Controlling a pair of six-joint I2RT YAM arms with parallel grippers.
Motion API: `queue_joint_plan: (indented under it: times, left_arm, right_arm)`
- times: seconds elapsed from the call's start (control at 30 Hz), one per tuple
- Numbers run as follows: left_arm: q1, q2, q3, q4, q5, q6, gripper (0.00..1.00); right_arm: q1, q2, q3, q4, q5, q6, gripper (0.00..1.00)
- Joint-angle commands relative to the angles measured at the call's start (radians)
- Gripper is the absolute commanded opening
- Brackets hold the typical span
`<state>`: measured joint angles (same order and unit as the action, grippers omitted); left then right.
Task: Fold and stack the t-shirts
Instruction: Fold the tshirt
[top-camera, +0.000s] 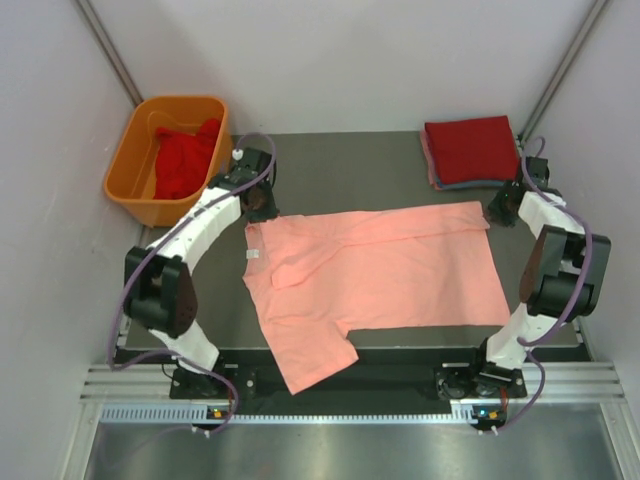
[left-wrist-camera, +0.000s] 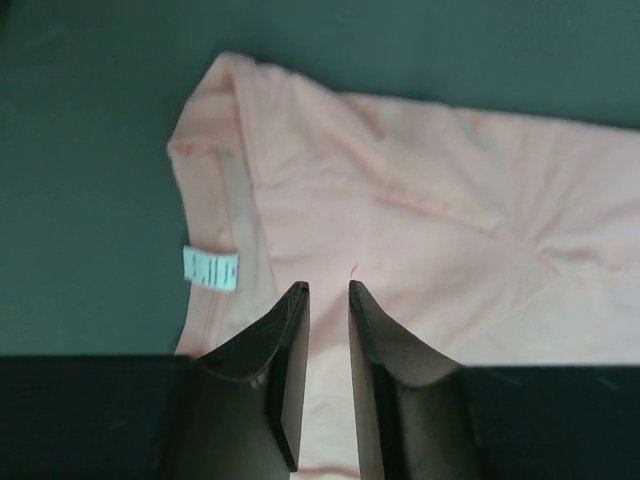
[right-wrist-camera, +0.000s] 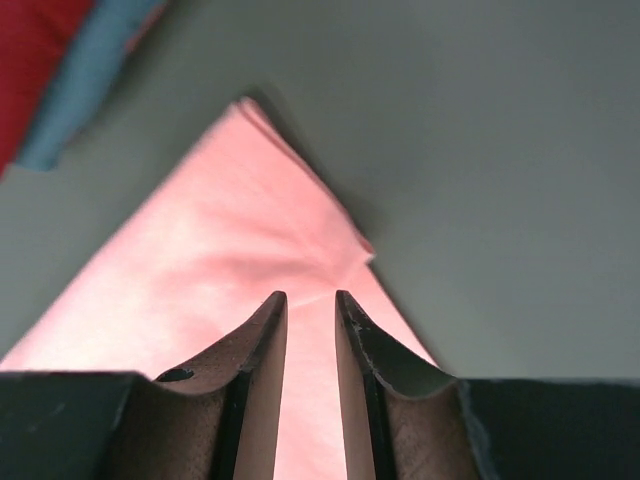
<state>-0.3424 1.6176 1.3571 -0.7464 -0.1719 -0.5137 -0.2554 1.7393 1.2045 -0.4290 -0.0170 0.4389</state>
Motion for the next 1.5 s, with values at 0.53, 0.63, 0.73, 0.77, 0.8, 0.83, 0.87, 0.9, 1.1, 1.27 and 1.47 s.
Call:
queue_joint_plan:
  times: [0.53, 0.63, 0.73, 0.77, 0.8, 0.83, 0.87, 0.9, 1.1, 1.27, 1.47]
  left_arm:
    - [0.160, 0.594, 0.383, -0.036, -0.129, -0.009, 0.16]
    - [0.164, 0.599, 0.396, -0.054, -0.138, -0.008, 0.16]
    - [0.164, 0.562, 0.419, -0.054, -0.117, 0.010, 0.16]
    - [0.164, 0.545, 0.422, -0.050, -0.109, 0.020, 0.17]
    - [0.164, 0.512, 0.428, -0.044, -0.094, 0.042, 0.18]
    - [0.163, 0.493, 0.442, -0.035, -0.069, 0.056, 0.18]
    - [0.161, 0.458, 0.450, -0.036, -0.057, 0.069, 0.20]
    - [0.160, 0.438, 0.456, -0.037, -0.046, 0.092, 0.21]
    - [0.157, 0.311, 0.376, 0.018, 0.029, 0.133, 0.36]
    - [0.158, 0.341, 0.301, 0.081, 0.104, 0.147, 0.37]
    - [0.158, 0.456, 0.321, 0.022, 0.152, 0.132, 0.27]
  right_arm:
    - [-0.001, 0.183, 0.056, 0.174, 0.012, 0.037, 0.21]
    - [0.002, 0.175, 0.079, 0.150, 0.006, 0.035, 0.22]
    - [0.028, 0.117, 0.096, 0.100, 0.038, 0.032, 0.24]
    - [0.036, 0.079, 0.098, 0.085, 0.043, 0.037, 0.25]
    - [0.050, 0.057, 0.098, 0.072, 0.029, 0.043, 0.26]
    - [0.056, 0.039, 0.096, 0.050, 0.022, 0.047, 0.28]
    - [0.065, -0.002, 0.092, 0.039, 0.020, 0.069, 0.29]
    - [0.091, -0.027, 0.060, 0.044, -0.026, 0.076, 0.31]
    - [0.333, -0.175, -0.095, 0.127, -0.069, 0.167, 0.40]
    - [0.537, -0.208, -0.181, 0.289, -0.098, 0.351, 0.42]
    - [0.777, -0.158, -0.250, 0.498, -0.092, 0.578, 0.50]
